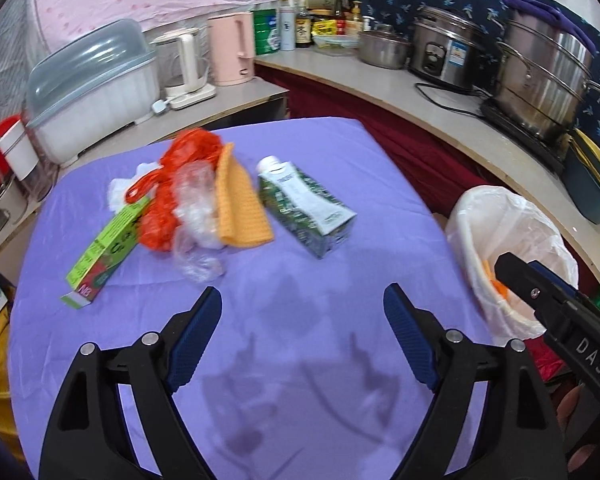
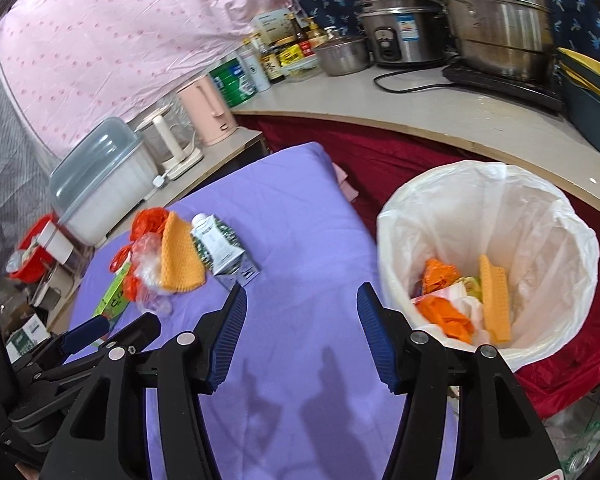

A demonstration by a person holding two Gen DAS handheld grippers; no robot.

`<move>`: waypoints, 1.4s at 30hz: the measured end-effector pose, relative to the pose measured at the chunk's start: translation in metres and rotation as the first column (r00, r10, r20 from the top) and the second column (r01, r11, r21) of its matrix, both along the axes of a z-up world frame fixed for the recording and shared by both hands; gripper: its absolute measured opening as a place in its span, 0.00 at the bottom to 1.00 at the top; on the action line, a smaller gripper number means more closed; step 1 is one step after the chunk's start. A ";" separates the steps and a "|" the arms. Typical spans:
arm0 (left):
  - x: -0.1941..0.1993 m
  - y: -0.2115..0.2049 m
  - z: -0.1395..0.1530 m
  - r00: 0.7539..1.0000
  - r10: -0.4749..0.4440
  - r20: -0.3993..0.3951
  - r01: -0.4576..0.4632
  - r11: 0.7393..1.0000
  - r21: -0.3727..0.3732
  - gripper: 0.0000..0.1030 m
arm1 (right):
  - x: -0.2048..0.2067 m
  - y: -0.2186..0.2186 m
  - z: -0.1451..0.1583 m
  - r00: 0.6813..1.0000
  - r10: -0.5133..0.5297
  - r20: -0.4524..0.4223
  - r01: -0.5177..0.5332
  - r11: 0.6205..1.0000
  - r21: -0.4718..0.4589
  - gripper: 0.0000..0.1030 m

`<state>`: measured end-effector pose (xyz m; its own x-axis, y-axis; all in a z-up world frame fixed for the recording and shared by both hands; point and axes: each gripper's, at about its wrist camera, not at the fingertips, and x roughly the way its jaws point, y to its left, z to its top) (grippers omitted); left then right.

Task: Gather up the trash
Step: 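Move both grippers back from the bin to the remaining trash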

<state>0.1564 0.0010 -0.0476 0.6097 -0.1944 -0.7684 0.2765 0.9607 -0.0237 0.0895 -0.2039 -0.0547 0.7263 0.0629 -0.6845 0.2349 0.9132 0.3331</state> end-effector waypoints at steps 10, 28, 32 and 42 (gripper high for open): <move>0.008 0.080 -0.017 0.997 0.078 0.003 -0.078 0.993 0.086 0.85 | 0.022 0.038 -0.008 0.998 0.050 -0.028 -0.050 0.999 -0.020 0.61; 0.065 0.178 -0.052 0.995 0.090 0.039 -0.096 0.976 0.197 0.87 | 0.104 0.087 -0.041 0.988 0.128 -0.084 -0.137 0.985 -0.107 0.74; 0.086 0.185 -0.065 0.998 0.052 0.024 -0.055 0.978 0.203 0.87 | 0.131 0.095 -0.048 0.983 0.153 -0.099 -0.168 0.972 -0.164 0.75; 0.120 0.185 -0.080 0.999 -0.017 -0.037 0.022 0.989 0.146 0.85 | 0.172 0.101 -0.064 0.958 0.244 -0.152 -0.274 0.934 -0.230 0.76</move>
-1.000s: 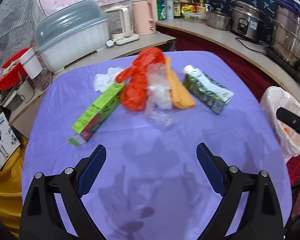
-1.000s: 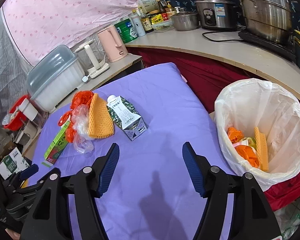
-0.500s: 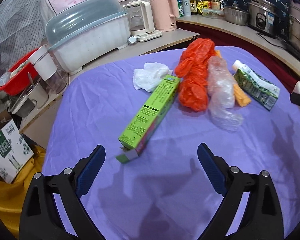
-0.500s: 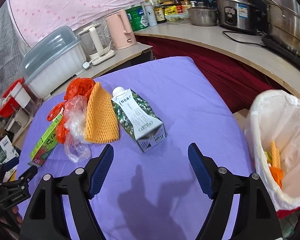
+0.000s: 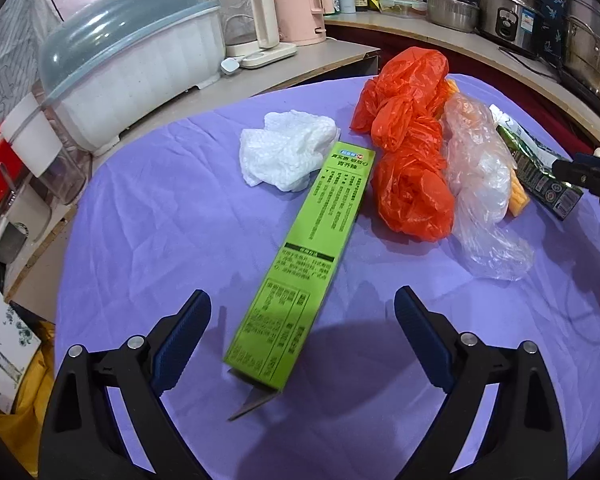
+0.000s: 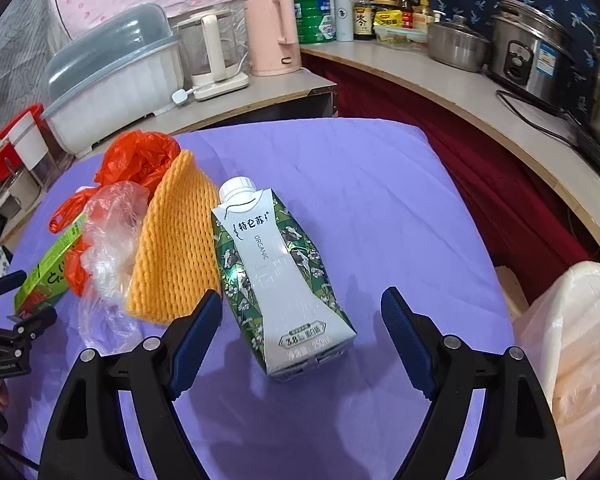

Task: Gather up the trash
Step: 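Move both grippers back from the bin to the remaining trash, then grasp the green wasabi box with the left gripper while the right grasps the milk carton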

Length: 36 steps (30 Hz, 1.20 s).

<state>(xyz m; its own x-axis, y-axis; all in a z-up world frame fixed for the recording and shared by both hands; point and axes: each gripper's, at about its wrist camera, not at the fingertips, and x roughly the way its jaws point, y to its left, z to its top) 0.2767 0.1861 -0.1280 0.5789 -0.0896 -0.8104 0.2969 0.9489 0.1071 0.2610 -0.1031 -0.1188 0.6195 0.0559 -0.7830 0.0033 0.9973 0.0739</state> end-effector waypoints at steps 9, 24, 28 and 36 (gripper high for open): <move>-0.007 -0.015 0.000 0.999 0.023 -0.040 -0.025 0.999 -0.040 0.35 | 0.002 0.002 -0.008 1.000 0.018 -0.024 -0.017 0.999 0.030 0.71; -0.084 -0.056 0.011 0.989 0.104 -0.109 -0.118 0.984 -0.130 0.27 | -0.073 -0.017 -0.001 0.996 -0.050 -0.081 0.058 0.992 0.109 0.51; -0.113 -0.072 0.009 0.988 0.079 -0.134 -0.099 0.984 -0.150 0.27 | -0.119 -0.029 -0.006 0.992 -0.078 -0.101 0.091 0.987 0.132 0.51; -0.158 -0.105 0.004 0.987 0.017 -0.159 -0.041 0.988 -0.151 0.27 | -0.183 -0.040 -0.008 0.988 -0.105 -0.112 0.119 0.985 0.125 0.52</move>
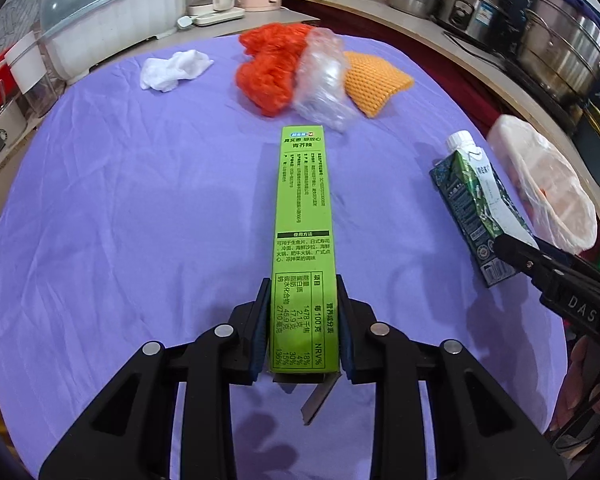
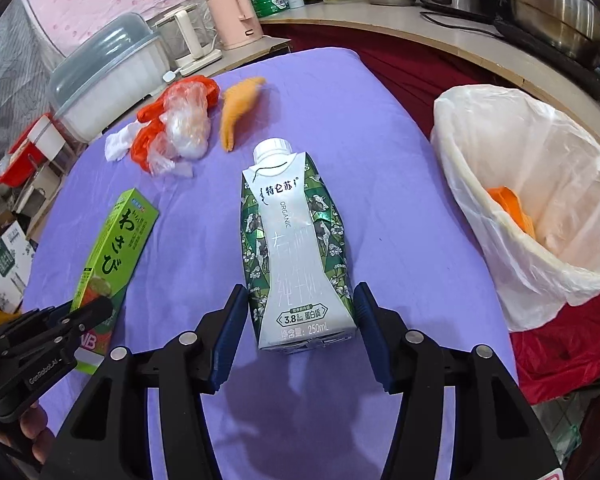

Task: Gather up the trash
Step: 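Grasp the green wasabi box with the left gripper while the right grasps the milk carton, then carry the wasabi box and milk carton over the bin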

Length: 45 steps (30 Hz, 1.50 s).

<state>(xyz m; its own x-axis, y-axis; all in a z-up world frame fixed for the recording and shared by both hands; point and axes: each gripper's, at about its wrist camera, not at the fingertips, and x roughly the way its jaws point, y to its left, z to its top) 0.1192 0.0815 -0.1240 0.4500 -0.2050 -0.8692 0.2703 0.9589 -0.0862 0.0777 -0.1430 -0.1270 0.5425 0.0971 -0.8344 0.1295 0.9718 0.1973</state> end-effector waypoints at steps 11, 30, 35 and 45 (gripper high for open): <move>-0.012 -0.026 0.004 1.000 -0.017 -0.006 0.017 1.000 0.009 0.27 | 0.019 0.006 -0.009 1.000 0.013 -0.007 -0.013 1.000 -0.027 0.53; -0.028 -0.095 0.046 0.986 -0.144 0.087 0.145 0.989 -0.005 0.26 | -0.034 -0.064 0.041 0.982 -0.141 0.124 0.137 0.990 0.045 0.50; -0.031 -0.129 0.061 0.971 -0.207 0.120 0.209 0.978 -0.010 0.26 | -0.046 -0.097 0.051 0.967 -0.205 0.152 0.199 0.978 0.054 0.50; -0.037 -0.226 0.075 0.913 -0.377 0.153 0.385 0.923 -0.023 0.26 | -0.071 -0.180 0.048 0.923 -0.354 0.148 0.350 0.935 0.052 0.50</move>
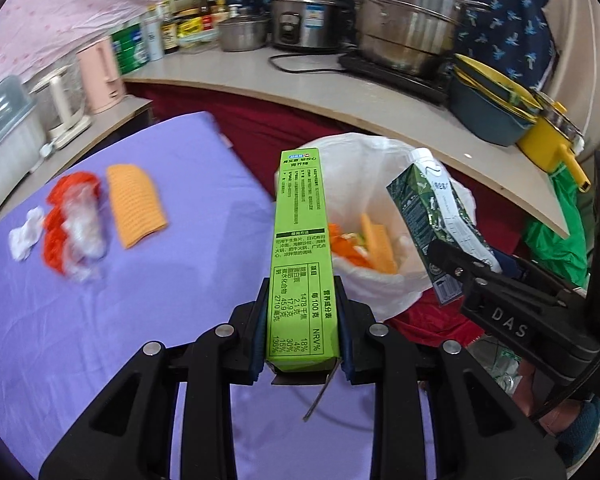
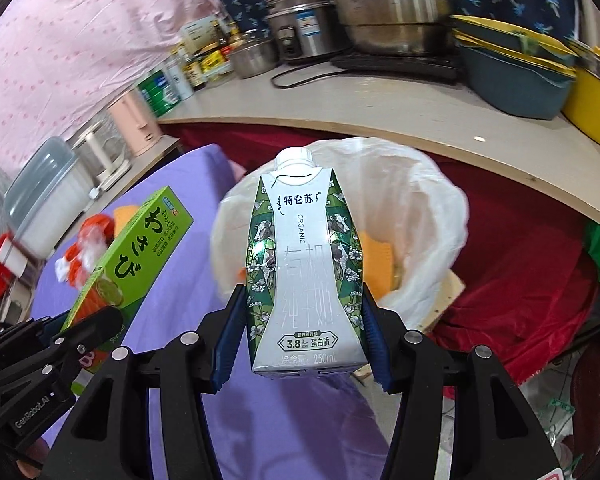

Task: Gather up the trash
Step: 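Carry the wasabi box and milk carton over the bin, then open both grippers to drop box and carton into the bin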

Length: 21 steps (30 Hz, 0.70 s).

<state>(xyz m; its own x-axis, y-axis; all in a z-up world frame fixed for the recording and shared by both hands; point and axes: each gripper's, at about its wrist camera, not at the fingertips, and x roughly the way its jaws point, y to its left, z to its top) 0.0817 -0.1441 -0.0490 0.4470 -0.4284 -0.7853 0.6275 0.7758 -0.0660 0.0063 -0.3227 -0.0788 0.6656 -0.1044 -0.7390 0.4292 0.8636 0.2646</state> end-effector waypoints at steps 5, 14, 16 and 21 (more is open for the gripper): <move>0.007 -0.040 -0.005 0.998 -0.057 -0.016 0.057 0.998 0.005 0.26 | -0.001 -0.029 -0.008 0.999 -0.044 -0.012 0.044 0.999 0.016 0.51; 0.026 -0.079 -0.018 0.994 -0.101 -0.042 0.103 0.994 0.044 0.27 | 0.013 -0.049 -0.030 0.997 -0.060 -0.050 0.062 0.997 0.037 0.51; 0.031 -0.082 -0.021 0.993 -0.107 -0.047 0.109 0.993 0.046 0.28 | 0.017 -0.050 -0.033 0.997 -0.060 -0.053 0.062 0.997 0.040 0.51; 0.038 -0.083 -0.024 0.995 -0.097 -0.038 0.098 0.995 0.037 0.29 | 0.022 -0.051 -0.033 0.997 -0.061 -0.052 0.063 0.997 0.037 0.51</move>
